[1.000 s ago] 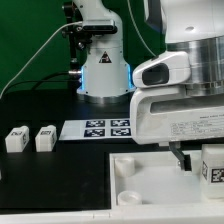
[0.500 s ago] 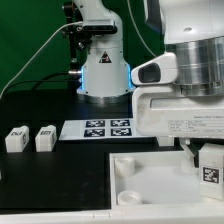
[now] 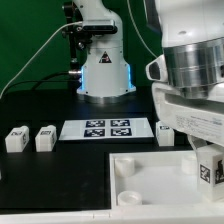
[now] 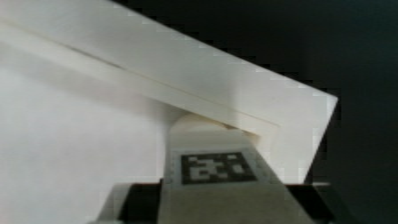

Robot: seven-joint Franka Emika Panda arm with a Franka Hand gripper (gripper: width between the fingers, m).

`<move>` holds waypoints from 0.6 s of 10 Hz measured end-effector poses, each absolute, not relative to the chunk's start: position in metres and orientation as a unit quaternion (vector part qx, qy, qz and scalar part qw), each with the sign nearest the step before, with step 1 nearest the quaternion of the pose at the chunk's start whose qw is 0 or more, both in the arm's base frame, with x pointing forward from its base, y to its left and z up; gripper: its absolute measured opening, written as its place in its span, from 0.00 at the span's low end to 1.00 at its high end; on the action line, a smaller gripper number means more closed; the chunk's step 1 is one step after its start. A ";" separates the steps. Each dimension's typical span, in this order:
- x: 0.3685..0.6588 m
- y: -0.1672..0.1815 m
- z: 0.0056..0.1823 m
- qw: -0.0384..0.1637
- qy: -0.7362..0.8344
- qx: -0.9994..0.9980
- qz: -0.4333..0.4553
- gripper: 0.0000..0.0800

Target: Assemble one leg

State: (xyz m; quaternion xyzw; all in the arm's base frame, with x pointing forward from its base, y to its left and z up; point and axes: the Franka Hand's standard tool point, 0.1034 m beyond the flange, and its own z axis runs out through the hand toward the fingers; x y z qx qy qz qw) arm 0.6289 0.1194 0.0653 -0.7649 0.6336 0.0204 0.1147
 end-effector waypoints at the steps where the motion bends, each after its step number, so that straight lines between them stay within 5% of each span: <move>1: 0.629 0.120 0.065 0.118 0.668 -0.735 0.027 0.37; 4: 0.628 0.121 0.065 0.119 0.650 -0.750 0.023 0.37; 6: 0.624 0.124 0.064 0.117 0.591 -0.798 0.016 0.73</move>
Offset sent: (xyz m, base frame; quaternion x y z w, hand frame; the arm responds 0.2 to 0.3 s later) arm 0.0000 0.0000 0.0000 0.0000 0.0000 -0.0899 0.9960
